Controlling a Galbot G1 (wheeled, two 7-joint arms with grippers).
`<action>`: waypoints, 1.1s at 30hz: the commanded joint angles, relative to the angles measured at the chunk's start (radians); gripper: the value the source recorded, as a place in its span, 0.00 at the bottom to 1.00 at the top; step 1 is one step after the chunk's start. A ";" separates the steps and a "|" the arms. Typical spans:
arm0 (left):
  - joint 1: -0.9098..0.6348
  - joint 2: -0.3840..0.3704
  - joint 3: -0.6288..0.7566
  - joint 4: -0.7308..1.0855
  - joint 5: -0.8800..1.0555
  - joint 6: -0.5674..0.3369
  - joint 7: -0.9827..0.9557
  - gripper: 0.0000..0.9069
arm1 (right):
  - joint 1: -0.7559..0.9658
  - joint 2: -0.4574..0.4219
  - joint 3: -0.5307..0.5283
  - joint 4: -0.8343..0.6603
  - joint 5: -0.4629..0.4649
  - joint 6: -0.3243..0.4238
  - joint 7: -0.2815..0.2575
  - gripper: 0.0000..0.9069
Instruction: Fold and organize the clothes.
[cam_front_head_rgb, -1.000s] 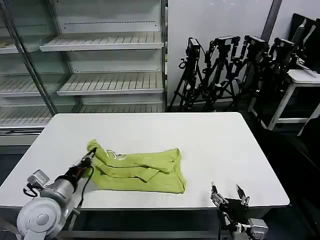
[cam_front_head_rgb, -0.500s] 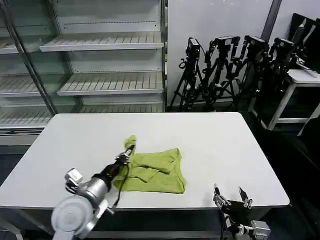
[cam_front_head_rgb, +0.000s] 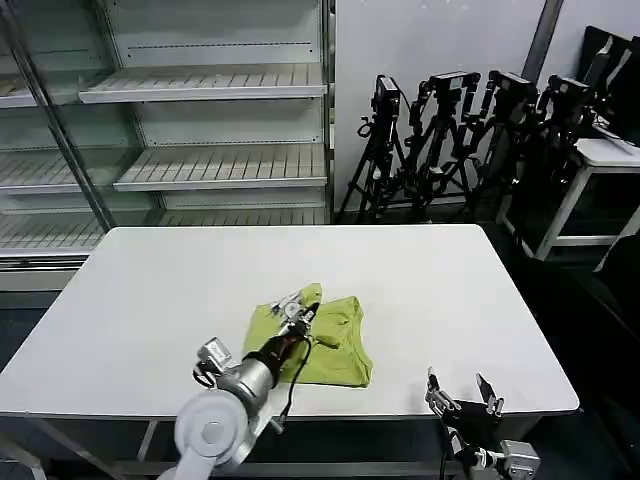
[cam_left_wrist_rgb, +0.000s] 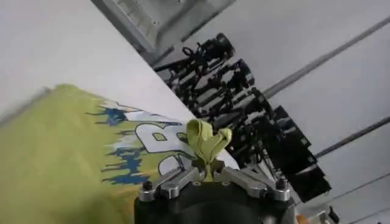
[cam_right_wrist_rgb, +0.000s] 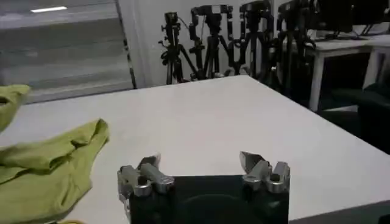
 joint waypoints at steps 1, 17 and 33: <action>-0.024 -0.066 0.072 0.077 0.125 -0.011 -0.004 1.00 | -0.003 0.004 -0.012 -0.001 -0.009 0.000 0.002 1.00; 0.089 0.037 -0.089 -0.194 0.118 0.014 0.024 1.00 | -0.004 0.005 -0.025 0.012 -0.015 0.001 0.000 1.00; 0.180 0.228 -0.267 -0.081 0.126 0.185 0.022 1.00 | 0.030 -0.023 -0.056 0.001 -0.010 0.000 -0.002 1.00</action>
